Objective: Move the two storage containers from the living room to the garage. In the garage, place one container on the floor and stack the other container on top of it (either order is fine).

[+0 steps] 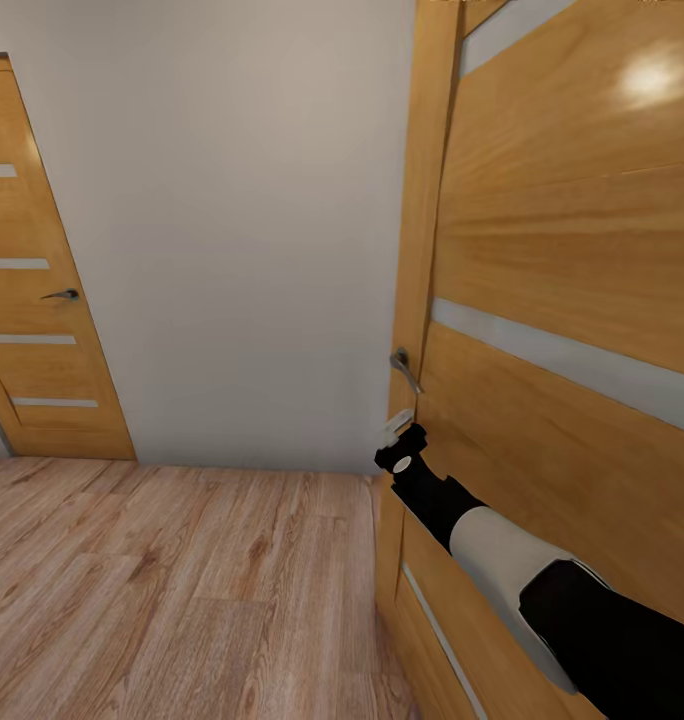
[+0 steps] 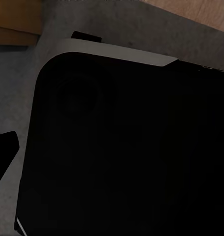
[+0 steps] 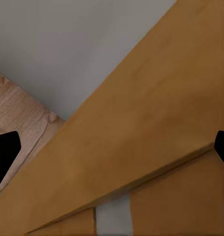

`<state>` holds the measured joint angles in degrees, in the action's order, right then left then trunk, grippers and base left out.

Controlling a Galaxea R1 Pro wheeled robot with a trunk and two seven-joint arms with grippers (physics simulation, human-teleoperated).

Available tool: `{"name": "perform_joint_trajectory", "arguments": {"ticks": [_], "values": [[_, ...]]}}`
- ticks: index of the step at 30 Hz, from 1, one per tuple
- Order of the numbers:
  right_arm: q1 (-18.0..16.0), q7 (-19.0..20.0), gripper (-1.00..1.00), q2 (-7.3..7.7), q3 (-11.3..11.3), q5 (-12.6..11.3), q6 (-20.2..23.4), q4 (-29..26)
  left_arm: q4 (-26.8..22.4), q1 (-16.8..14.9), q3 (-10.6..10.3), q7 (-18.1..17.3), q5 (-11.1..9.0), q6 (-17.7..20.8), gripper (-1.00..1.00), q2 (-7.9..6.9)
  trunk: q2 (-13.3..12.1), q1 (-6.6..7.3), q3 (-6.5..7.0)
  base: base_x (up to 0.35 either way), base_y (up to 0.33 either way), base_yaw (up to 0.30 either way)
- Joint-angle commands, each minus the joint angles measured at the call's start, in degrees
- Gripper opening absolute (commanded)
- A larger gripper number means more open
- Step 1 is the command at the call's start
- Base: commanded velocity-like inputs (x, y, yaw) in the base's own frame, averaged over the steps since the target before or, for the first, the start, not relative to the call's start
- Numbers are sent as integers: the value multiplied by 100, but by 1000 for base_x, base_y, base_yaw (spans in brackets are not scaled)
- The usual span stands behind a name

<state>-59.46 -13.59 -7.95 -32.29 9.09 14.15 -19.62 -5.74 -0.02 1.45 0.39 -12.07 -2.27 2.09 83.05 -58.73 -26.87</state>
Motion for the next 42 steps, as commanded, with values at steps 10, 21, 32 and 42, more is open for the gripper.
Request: {"name": "perform_joint_trajectory", "arguments": {"ticks": [10,21,32,42], "values": [[-5,-47,100,341,30,93,70,2,-6,2,13,4,-24,-10,100,2,3,0,-5,0,0,0],[-5,-40,100,915,652,100,62,2,-6,2,13,4,-24,-10,100,2,3,0,-5,0,0,0],[-5,-39,100,1194,761,102,61,-3,-6,2,13,2,-24,-9,100,2,3,0,-5,0,0,0],[-5,-39,100,1395,770,98,61,-2,-6,2,13,2,-24,-10,100,2,3,0,-5,0,0,0]]}}
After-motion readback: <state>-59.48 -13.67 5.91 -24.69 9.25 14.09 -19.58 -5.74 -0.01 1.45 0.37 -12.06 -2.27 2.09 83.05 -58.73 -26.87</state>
